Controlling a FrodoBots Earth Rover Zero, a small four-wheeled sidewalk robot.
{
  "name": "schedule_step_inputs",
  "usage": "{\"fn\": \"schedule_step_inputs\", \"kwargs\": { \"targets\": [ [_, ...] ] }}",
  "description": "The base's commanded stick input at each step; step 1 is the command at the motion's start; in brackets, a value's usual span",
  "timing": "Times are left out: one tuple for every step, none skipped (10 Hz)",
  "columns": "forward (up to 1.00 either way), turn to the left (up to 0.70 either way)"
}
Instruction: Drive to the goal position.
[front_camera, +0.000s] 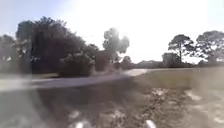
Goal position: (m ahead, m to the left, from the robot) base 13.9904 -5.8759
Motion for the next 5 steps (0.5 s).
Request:
{"fn": "schedule_step_inputs", "kwargs": {
  "targets": [
    [1.00, 0.02],
    [1.00, 0.02],
    [1.00, 0.02],
    [1.00, 0.02],
    [1.00, 0.02]
  ]
}}
